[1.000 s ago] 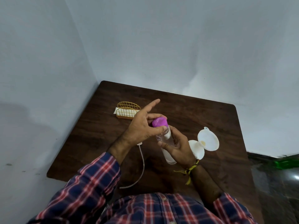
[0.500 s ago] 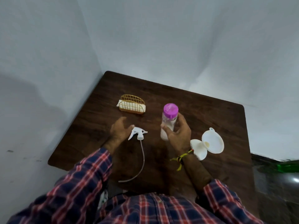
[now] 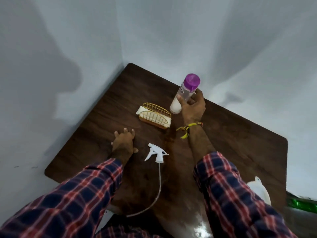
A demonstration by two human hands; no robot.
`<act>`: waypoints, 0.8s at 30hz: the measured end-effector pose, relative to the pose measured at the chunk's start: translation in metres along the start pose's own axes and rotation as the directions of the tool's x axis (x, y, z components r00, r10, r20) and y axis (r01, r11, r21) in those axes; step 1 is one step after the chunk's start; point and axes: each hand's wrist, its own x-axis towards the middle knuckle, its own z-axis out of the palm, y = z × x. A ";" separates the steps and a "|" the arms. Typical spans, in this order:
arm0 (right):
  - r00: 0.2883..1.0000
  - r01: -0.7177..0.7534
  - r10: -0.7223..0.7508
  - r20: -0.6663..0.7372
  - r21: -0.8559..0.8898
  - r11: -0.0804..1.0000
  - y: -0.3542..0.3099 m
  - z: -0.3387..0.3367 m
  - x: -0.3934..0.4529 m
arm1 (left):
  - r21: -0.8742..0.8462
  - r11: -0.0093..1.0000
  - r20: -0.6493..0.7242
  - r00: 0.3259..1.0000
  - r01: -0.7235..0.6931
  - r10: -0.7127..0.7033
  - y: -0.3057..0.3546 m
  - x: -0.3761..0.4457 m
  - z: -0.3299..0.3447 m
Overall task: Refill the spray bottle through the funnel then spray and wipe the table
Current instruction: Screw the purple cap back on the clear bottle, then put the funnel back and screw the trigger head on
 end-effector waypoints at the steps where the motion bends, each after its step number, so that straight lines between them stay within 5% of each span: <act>1: 1.000 -0.004 0.004 0.017 -0.009 1.000 -0.002 0.013 0.013 | -0.001 1.000 0.010 1.000 0.003 -0.003 0.000 0.002 0.000; 10: 0.997 0.016 -0.006 0.079 -0.127 0.992 0.001 0.074 0.076 | -0.042 0.999 0.053 0.999 0.011 -0.009 0.000 0.005 0.000; 24: 0.999 0.015 -0.006 0.037 -0.245 0.969 -0.004 0.048 0.053 | -0.050 0.998 -0.013 1.000 -0.029 0.028 0.000 -0.003 0.003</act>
